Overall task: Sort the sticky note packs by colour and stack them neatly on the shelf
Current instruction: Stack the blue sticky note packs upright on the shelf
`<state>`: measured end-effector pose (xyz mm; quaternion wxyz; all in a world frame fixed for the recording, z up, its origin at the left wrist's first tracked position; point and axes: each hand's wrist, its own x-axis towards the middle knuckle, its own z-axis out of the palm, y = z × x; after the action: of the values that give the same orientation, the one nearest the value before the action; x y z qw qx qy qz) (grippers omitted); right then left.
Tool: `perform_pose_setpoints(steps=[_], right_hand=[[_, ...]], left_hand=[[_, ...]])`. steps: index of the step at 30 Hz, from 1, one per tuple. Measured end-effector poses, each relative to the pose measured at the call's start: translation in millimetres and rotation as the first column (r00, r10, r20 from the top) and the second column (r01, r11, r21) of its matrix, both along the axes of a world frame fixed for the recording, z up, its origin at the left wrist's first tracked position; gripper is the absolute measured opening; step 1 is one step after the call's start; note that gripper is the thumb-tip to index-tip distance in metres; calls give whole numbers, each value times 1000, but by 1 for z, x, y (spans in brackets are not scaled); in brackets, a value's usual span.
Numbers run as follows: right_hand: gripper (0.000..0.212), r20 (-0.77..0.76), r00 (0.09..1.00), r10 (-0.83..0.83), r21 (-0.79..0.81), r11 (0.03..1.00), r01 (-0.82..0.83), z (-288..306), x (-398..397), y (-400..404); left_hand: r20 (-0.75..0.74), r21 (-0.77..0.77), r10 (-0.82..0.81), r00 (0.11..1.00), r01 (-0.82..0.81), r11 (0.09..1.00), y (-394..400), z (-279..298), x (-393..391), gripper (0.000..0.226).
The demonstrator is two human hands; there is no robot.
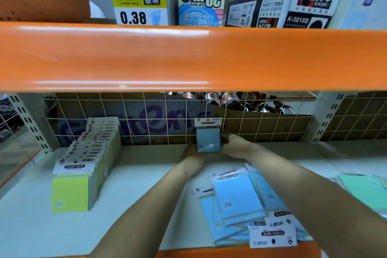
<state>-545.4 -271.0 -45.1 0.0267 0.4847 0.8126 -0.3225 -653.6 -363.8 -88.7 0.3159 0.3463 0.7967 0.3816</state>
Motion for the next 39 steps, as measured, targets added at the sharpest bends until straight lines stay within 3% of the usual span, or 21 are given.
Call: perform_pose_setpoints(steps=[2,8,11,15,17,21,28,30,32,34,39], right_hand=[[37,23,999,34,32,999,-35,9,11,1],[17,23,993,116,54,992,-117,30,49,-8],[27,42,989,139,68,988,-142,41,62,-20],[57,287,954,86,232,960,-157,54,80,-32],[67,349,935,66,177,975,-135,62,90,-38],[81,437,898,54,51,995,-84,76,104,-56],[106,559,829,17,-96,994,44,76,120,-66],[98,545,839,3,-76,996,47,66,123,-64],[68,485,875,0,-68,997,37,59,124,-61],[52,465,885,-2,-68,997,38,60,124,-64],[66,398,916,-47,-16,998,58,70,125,-66]], left_hand=[[-60,-21,39,997,-41,999,-5,5,4,17],[-221,-107,55,974,-80,991,-35,31,25,14],[-195,-173,8,981,-42,984,-48,38,35,28],[-116,-294,-50,992,14,956,-63,46,50,53],[-53,-329,-52,997,32,944,-70,52,59,59],[54,-321,-68,996,82,943,-78,55,76,43],[-71,-322,-63,995,37,946,-82,57,91,47],[-109,-313,-45,993,9,950,-82,56,91,56],[-166,-326,-34,986,-22,945,-83,56,92,70],[-203,-340,-29,979,-43,939,-83,55,92,78],[-174,-334,-14,985,-45,941,-81,48,89,83]])
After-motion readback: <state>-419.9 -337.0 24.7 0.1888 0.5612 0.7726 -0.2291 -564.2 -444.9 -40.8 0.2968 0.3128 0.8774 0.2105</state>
